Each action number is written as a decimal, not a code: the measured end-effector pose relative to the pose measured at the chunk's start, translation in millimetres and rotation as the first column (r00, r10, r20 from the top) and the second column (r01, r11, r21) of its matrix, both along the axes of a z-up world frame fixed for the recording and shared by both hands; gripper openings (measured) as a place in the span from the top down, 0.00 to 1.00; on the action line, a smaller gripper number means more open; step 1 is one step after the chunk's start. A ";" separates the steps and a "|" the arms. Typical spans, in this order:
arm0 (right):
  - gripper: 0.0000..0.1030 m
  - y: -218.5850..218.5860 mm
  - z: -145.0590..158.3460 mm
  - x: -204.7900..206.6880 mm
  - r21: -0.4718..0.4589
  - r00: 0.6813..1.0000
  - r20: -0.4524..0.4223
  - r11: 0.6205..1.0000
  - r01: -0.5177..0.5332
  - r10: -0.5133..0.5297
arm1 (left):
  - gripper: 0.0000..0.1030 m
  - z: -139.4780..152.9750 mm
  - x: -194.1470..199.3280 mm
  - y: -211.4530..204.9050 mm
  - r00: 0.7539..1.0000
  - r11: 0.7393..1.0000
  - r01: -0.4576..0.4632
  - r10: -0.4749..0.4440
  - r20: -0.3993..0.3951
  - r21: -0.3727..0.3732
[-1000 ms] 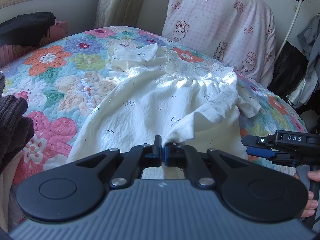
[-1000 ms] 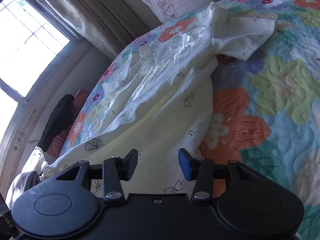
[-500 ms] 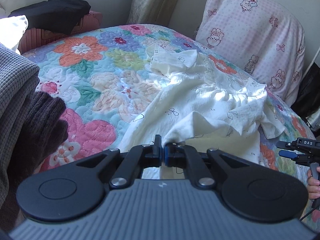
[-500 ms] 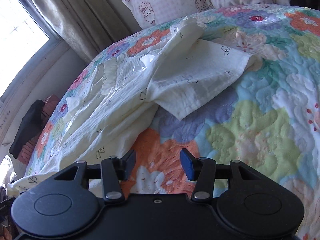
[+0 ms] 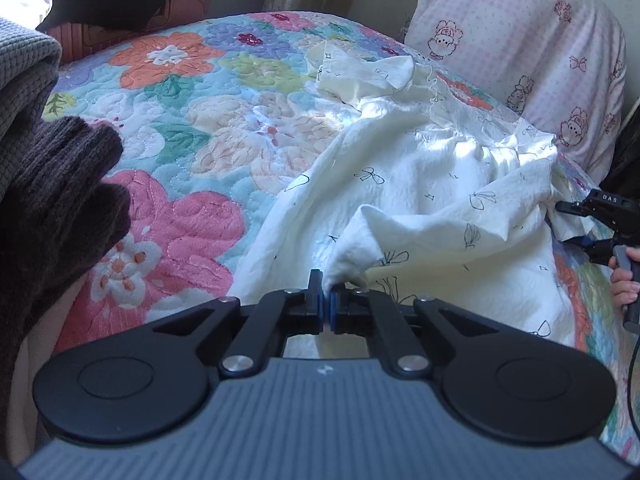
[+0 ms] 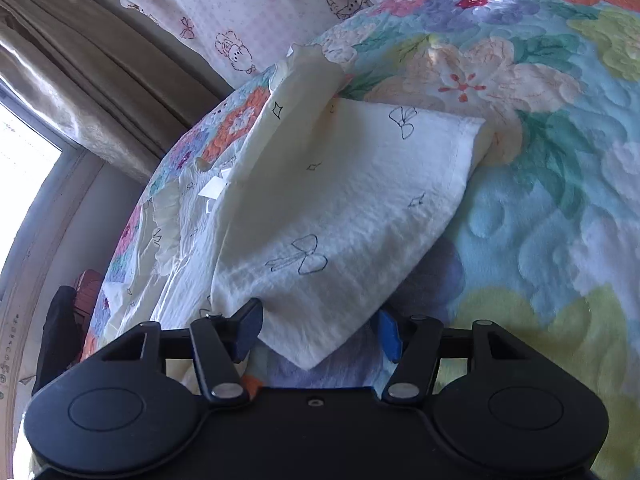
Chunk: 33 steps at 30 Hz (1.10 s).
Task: Fold clothes
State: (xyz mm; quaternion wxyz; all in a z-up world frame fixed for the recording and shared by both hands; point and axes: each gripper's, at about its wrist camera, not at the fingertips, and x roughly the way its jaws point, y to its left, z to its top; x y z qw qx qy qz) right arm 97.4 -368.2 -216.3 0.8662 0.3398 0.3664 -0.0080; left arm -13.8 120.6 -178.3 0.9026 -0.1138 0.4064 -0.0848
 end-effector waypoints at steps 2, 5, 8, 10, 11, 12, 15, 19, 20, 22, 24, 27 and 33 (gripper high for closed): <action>0.57 3.6 6.9 15.9 -0.082 1.000 0.019 0.996 -0.014 0.016 | 0.98 0.2 1.5 -2.3 1.000 1.000 0.002 -0.002 0.000 0.008; 0.92 15.6 28.6 38.8 -0.273 0.996 0.039 0.960 -0.068 0.082 | 0.98 2.0 3.3 2.1 1.000 1.000 -0.003 0.003 -0.002 -0.013; 0.94 28.5 64.2 57.8 -0.404 0.986 0.068 0.908 -0.113 0.153 | 0.98 8.7 0.7 6.0 1.000 0.999 0.017 -0.016 0.004 -0.047; 0.95 39.3 97.5 73.1 -0.477 0.975 0.075 0.866 -0.148 0.208 | 0.98 13.4 -2.7 6.1 0.999 0.997 0.038 -0.037 0.010 -0.070; 0.95 46.8 112.2 79.6 -0.517 0.969 0.074 0.840 -0.164 0.235 | 0.98 15.6 -4.9 5.5 0.999 0.995 0.052 -0.051 0.012 -0.081; 0.95 56.6 125.7 86.0 -0.550 0.963 0.074 0.816 -0.178 0.259 | 0.98 16.9 -6.7 5.3 0.998 0.994 0.062 -0.061 0.011 -0.088; 0.95 90.6 164.8 105.7 -0.628 0.940 0.075 0.748 -0.214 0.331 | 0.98 17.6 -12.2 7.4 0.996 0.992 0.089 -0.089 0.004 -0.090; 0.95 134.8 184.3 132.4 -0.659 0.911 0.079 0.707 -0.256 0.404 | 0.98 14.9 -16.1 15.1 0.996 0.992 0.092 -0.093 -0.007 -0.083; 0.95 148.9 185.0 141.0 -0.671 0.903 0.073 0.691 -0.269 0.422 | 0.98 13.9 -16.7 17.3 0.996 0.993 0.091 -0.092 -0.008 -0.082; 0.95 175.8 181.8 157.1 -0.686 0.887 0.063 0.665 -0.294 0.457 | 0.98 11.2 -16.4 21.6 0.996 0.993 0.087 -0.089 -0.019 -0.081; 0.95 199.0 176.4 170.5 -0.682 0.868 0.067 0.658 -0.319 0.491 | 0.98 7.4 -15.2 27.5 0.996 0.992 0.082 -0.086 -0.035 -0.097; 0.95 223.2 161.4 187.1 -0.644 0.855 0.051 0.672 -0.367 0.516 | 0.98 1.9 -15.8 32.4 0.994 0.991 0.082 -0.089 -0.062 -0.103; 0.72 249.1 137.2 190.2 -0.493 0.846 0.062 0.754 -0.435 0.529 | 0.98 -3.2 -30.5 33.0 0.990 0.987 0.099 -0.110 -0.084 -0.126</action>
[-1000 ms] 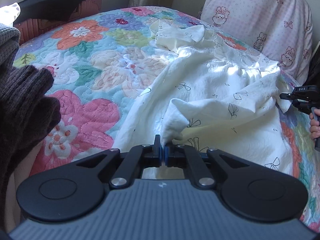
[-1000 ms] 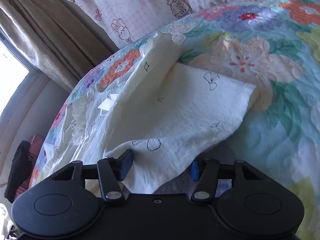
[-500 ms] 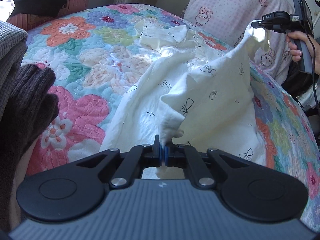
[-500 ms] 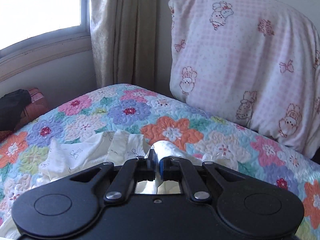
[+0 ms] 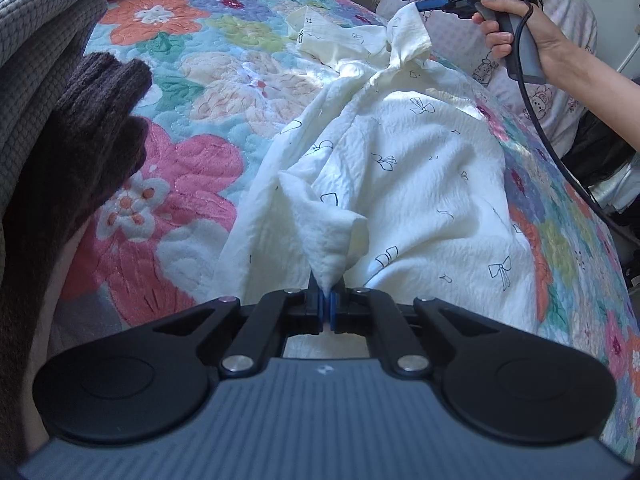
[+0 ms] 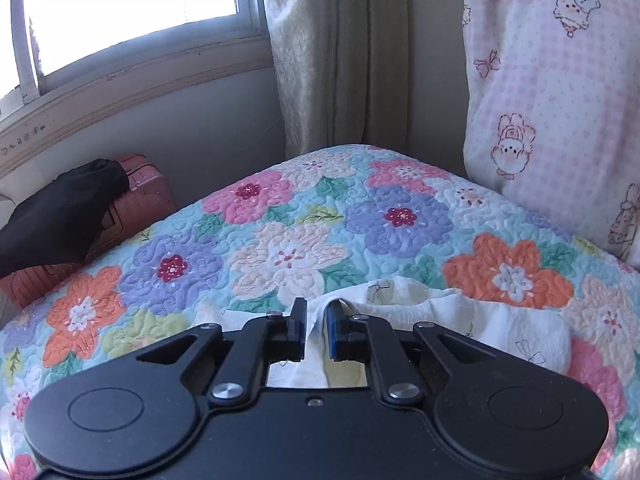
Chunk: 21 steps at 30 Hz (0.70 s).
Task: Fold clothes
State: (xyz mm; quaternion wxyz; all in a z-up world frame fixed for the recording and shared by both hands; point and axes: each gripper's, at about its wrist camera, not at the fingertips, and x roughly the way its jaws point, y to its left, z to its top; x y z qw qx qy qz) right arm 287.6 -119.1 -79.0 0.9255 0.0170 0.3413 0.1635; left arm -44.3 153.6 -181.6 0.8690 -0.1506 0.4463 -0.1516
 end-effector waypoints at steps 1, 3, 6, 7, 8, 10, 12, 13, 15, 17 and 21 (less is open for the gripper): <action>0.51 1.0 -1.8 -5.2 0.036 1.000 -0.008 0.999 0.001 0.000 | 0.98 -2.1 -0.9 -1.0 1.000 1.000 0.001 -0.001 -0.002 0.013; 0.46 0.9 -4.4 -21.0 0.102 1.000 -0.025 0.995 -0.002 0.004 | 0.98 -4.6 -1.3 -0.9 1.000 1.000 -0.008 0.008 0.002 0.028; 0.46 -9.8 -7.9 -76.1 0.129 0.998 -0.057 0.992 0.002 0.006 | 0.98 -6.3 0.8 -1.7 1.000 0.999 -0.006 0.006 0.010 0.040; 0.46 -14.1 -9.9 -97.4 0.123 0.998 -0.068 0.992 0.010 -0.001 | 0.97 -7.5 1.5 -1.7 1.000 0.999 -0.001 0.001 0.006 0.035; 0.46 -19.1 -13.5 -120.5 0.111 0.997 -0.078 0.994 0.010 -0.001 | 0.97 -8.6 2.1 -1.3 1.000 1.000 -0.001 0.001 0.003 0.031; 0.46 -29.3 -26.2 -173.7 0.076 0.997 -0.081 0.997 -0.008 0.015 | 0.96 -9.9 2.7 -0.8 1.000 1.000 -0.001 0.001 -0.004 0.027; 0.45 -33.8 -43.3 -223.5 0.045 0.995 -0.095 0.999 -0.007 0.011 | 0.95 -8.8 3.3 -0.3 1.000 1.000 -0.005 0.005 0.000 0.021; 0.45 -33.7 -53.5 -246.9 0.035 0.994 -0.106 0.999 -0.006 0.010 | 0.95 -7.6 3.4 -0.3 1.000 1.000 -0.004 0.004 0.007 0.019; 0.45 -29.5 -71.6 -286.3 0.024 0.992 -0.126 1.000 -0.005 0.008 | 0.91 -5.3 4.8 -1.0 1.000 1.000 0.003 -0.003 0.010 0.025; 0.46 -20.2 -85.8 -319.8 0.007 0.989 -0.145 0.999 -0.039 0.040 | 0.85 -3.2 6.5 -0.3 1.000 1.000 -0.004 0.004 0.004 0.030; 0.45 1.3 -91.0 -361.2 -0.038 0.983 -0.113 0.988 -0.151 0.146 | 0.64 1.8 9.9 3.8 0.999 0.999 -0.040 0.040 0.002 -0.002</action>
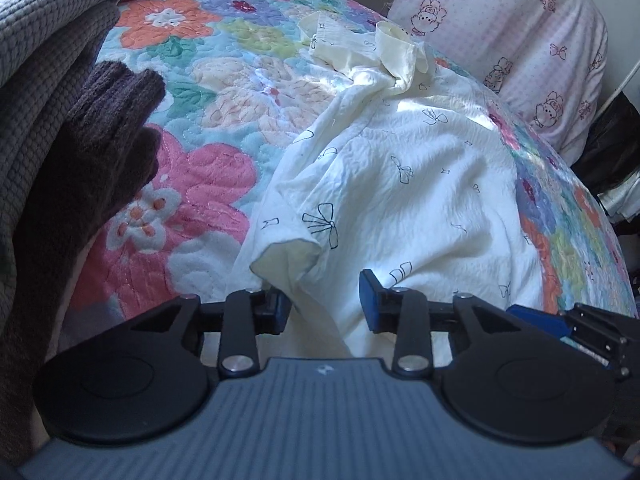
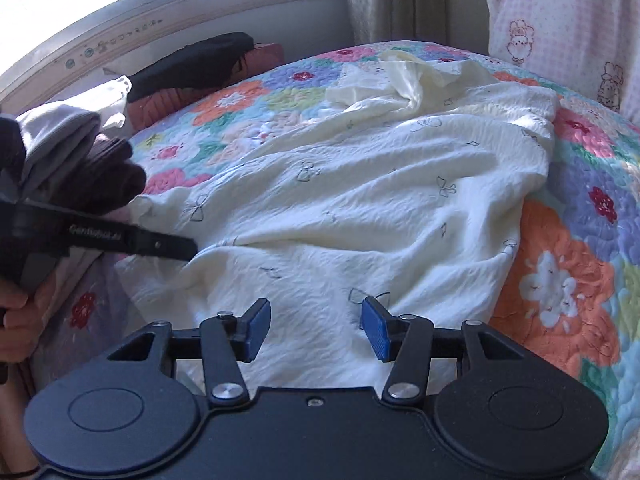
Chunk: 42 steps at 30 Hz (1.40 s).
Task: Fold clothes
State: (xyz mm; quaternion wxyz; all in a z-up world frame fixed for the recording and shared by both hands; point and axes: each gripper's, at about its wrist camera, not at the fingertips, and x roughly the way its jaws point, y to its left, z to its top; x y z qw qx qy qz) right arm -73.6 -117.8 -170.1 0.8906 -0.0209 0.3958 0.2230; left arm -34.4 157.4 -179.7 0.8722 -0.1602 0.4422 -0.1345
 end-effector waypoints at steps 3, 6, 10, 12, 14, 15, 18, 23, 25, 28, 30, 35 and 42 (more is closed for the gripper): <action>0.43 9.0 -1.8 -13.6 -0.023 1.000 0.017 1.000 -0.019 0.020 | 0.66 -4.5 13.7 -14.0 0.999 0.998 0.033 -0.034 0.014 0.052; 0.41 10.4 -8.2 -19.1 -0.038 0.999 0.009 0.998 -0.046 0.046 | 0.99 0.0 16.0 -31.1 0.997 0.986 0.069 -0.073 0.023 0.153; 0.41 9.2 -7.2 -30.3 -0.053 0.998 0.047 0.997 -0.048 0.051 | 0.99 27.1 7.6 -35.2 0.996 0.997 0.064 -0.067 0.056 0.053; 0.40 7.9 -3.9 -34.8 -0.038 0.995 0.076 0.998 -0.057 0.060 | 0.99 44.0 5.1 -34.4 0.996 0.998 0.052 -0.050 0.073 -0.025; 0.40 6.9 1.7 -35.9 0.004 0.992 0.112 0.998 -0.059 0.058 | 0.99 63.9 3.4 -34.6 0.994 0.994 0.044 -0.033 0.102 -0.103; 0.40 7.3 4.9 -35.8 0.034 0.990 0.128 0.998 -0.062 0.057 | 0.99 72.4 3.0 -32.2 0.994 0.988 0.038 -0.022 0.111 -0.147; 0.40 13.3 11.7 -35.7 0.081 0.982 0.174 0.993 -0.085 0.070 | 0.99 89.3 1.9 -27.9 0.993 0.968 0.018 0.012 0.116 -0.250; 0.17 41.1 7.5 -38.3 -0.029 0.944 0.310 0.993 -0.113 0.117 | 0.99 99.4 -3.3 -28.4 0.992 0.933 0.025 0.021 0.121 -0.360; 0.13 51.1 3.3 -36.6 -0.085 0.913 0.385 0.991 -0.107 0.131 | 0.99 98.4 -6.7 -29.6 0.992 0.928 0.023 0.026 0.125 -0.372; 0.19 54.7 -2.6 -15.6 -0.110 0.953 0.291 0.992 -0.054 0.084 | 0.99 99.4 -10.2 -28.5 0.989 0.934 0.016 0.037 0.141 -0.358; 0.26 40.8 -6.6 -9.4 -0.101 0.976 0.218 0.995 0.015 0.008 | 0.99 101.7 -11.7 -24.6 0.986 0.939 0.012 0.046 0.160 -0.343; 0.57 -7.2 -11.4 -11.4 -0.075 0.973 0.113 0.975 0.210 -0.201 | 0.99 100.2 -11.8 -20.8 0.982 0.950 -0.005 0.063 0.176 -0.313; 0.96 -51.0 12.0 -22.3 -0.038 0.943 0.178 0.956 0.292 -0.281 | 0.99 89.1 -19.1 -25.9 0.983 0.977 -0.019 0.058 0.175 -0.214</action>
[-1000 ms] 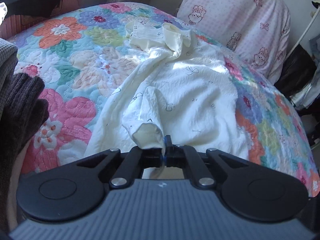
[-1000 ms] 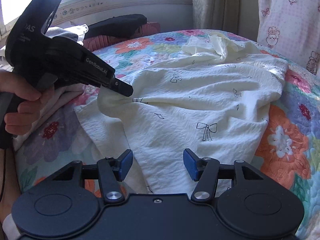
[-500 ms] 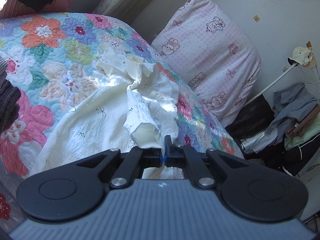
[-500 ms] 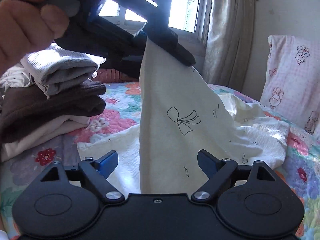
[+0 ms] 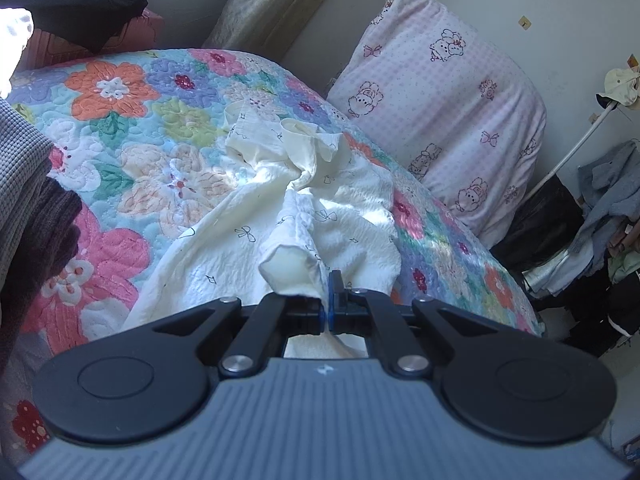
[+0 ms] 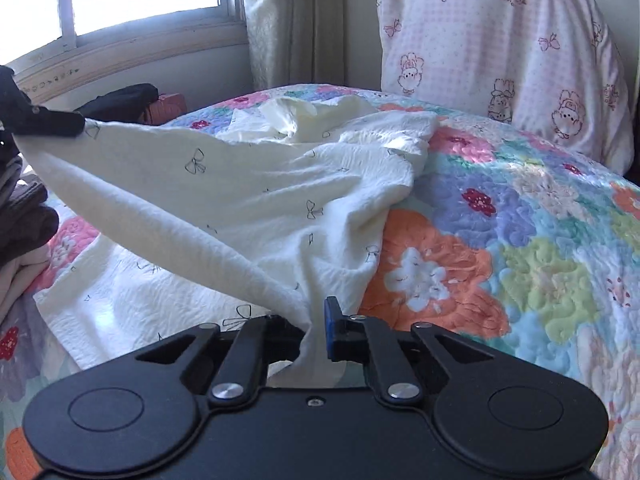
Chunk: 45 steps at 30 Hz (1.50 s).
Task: Fold clothes
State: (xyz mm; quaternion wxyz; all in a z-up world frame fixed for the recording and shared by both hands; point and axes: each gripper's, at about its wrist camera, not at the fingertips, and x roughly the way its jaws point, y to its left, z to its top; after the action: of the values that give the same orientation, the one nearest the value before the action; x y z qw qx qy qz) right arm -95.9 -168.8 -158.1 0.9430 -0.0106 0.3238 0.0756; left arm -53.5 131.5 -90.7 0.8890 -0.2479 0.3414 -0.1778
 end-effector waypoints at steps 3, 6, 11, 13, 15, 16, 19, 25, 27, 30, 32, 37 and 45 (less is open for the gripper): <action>0.96 -7.1 17.9 -14.1 0.059 0.998 0.021 0.996 -0.068 0.066 | 0.99 1.5 -7.5 0.0 1.000 0.995 -0.021 0.019 0.023 0.102; 0.96 -13.5 21.4 -23.7 0.160 0.994 -0.011 0.982 -0.102 0.105 | 0.99 -0.7 -10.9 -1.3 0.999 0.982 -0.035 0.028 0.040 0.184; 0.96 -1.5 9.6 -29.8 0.228 0.967 0.000 0.942 -0.248 0.255 | 0.99 -7.0 -17.3 -0.6 0.994 0.937 -0.089 0.061 0.092 0.337; 0.96 7.6 5.6 -26.5 0.186 0.965 -0.028 0.950 -0.251 0.260 | 0.99 -12.4 -19.3 4.4 0.995 0.937 -0.092 0.070 0.077 0.337; 0.96 12.0 3.4 -26.1 0.162 0.964 -0.034 0.953 -0.256 0.265 | 0.99 -23.2 -19.2 9.4 0.996 0.936 -0.090 0.078 0.049 0.341; 0.96 13.1 2.3 -25.6 0.155 0.964 -0.043 0.955 -0.252 0.262 | 0.99 -31.5 -18.2 11.8 0.996 0.934 -0.087 0.082 0.029 0.346; 0.94 18.3 -5.1 -26.4 0.119 0.961 -0.085 0.960 -0.254 0.265 | 0.99 -58.4 -14.1 13.5 0.994 0.916 -0.091 0.105 -0.015 0.391; 0.93 -2.7 -30.4 -19.7 0.283 0.952 -0.184 0.941 -0.188 0.245 | 0.99 -63.3 -19.7 20.1 0.997 0.917 -0.066 0.079 -0.017 0.394; 0.93 -9.5 -28.8 -21.6 0.330 0.952 -0.181 0.927 -0.176 0.245 | 0.98 -61.4 -19.9 17.2 0.997 0.901 -0.062 0.074 -0.010 0.429; 0.93 -8.8 -27.0 -25.6 0.337 0.946 -0.172 0.919 -0.206 0.276 | 0.98 -78.0 -14.3 10.4 0.996 0.876 -0.029 0.065 -0.058 0.481; 0.93 -1.6 -30.7 -26.1 0.271 0.940 -0.193 0.936 -0.223 0.280 | 0.98 -92.9 -13.0 6.5 0.994 0.859 0.002 0.054 -0.095 0.512; 0.93 -0.1 -37.8 -25.6 0.257 0.938 -0.219 0.943 -0.211 0.269 | 0.95 -101.1 -15.9 0.5 0.996 0.791 0.037 0.022 -0.090 0.610; 0.93 -11.4 -40.5 -34.0 0.290 0.911 -0.284 0.932 -0.215 0.299 | 0.88 -84.9 -31.0 -8.0 0.991 0.651 0.129 -0.050 -0.127 0.748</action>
State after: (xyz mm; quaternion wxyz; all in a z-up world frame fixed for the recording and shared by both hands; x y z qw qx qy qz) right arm -129.9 -180.1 -198.5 0.8523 0.0791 0.4573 0.2412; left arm -84.5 123.5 -175.6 0.8845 0.1524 0.4379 -0.0516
